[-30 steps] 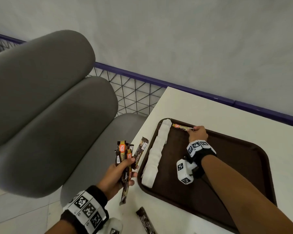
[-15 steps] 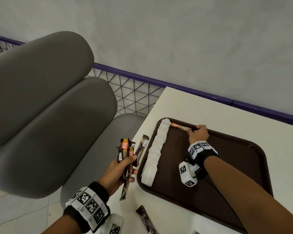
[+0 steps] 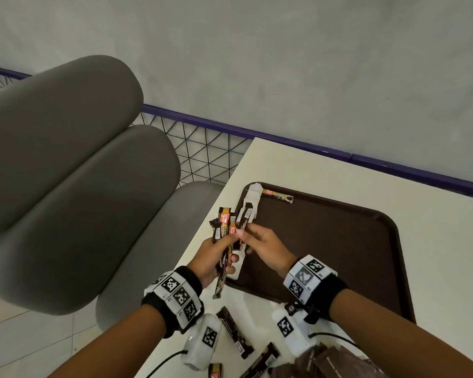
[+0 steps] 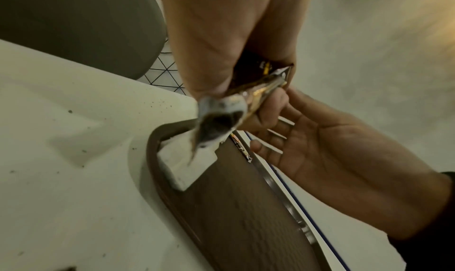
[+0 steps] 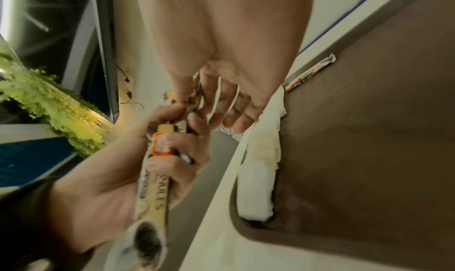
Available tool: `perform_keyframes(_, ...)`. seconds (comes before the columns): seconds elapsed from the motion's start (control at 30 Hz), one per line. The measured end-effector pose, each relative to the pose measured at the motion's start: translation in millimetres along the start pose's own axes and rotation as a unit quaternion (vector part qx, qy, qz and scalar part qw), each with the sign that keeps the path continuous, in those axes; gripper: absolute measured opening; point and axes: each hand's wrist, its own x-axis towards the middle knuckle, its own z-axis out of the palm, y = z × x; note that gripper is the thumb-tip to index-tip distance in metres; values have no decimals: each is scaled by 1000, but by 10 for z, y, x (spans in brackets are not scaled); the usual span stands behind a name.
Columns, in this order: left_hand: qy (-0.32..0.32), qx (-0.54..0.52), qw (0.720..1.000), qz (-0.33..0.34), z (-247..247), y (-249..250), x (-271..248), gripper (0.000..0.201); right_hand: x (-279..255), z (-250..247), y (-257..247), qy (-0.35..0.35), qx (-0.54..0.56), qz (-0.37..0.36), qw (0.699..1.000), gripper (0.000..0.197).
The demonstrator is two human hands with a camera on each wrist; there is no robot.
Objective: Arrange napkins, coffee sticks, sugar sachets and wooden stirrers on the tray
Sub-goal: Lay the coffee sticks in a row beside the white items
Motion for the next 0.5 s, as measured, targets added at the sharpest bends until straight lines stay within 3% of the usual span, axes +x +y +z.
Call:
perform_keyframes(0.17, 7, -14, 1000, -26, -42, -12, -18, 21, -122, -46, -58, 116, 71, -6, 991, 14)
perform_keyframes(0.37, 5, -70, 997, -27, -126, 98, -44, 16, -176, -276, -67, 145, -140, -27, 979, 12)
perform_keyframes(0.5, -12, -85, 996, -20, -110, 178, -54, 15, -176, -316, -107, 124, -207, -21, 970, 16)
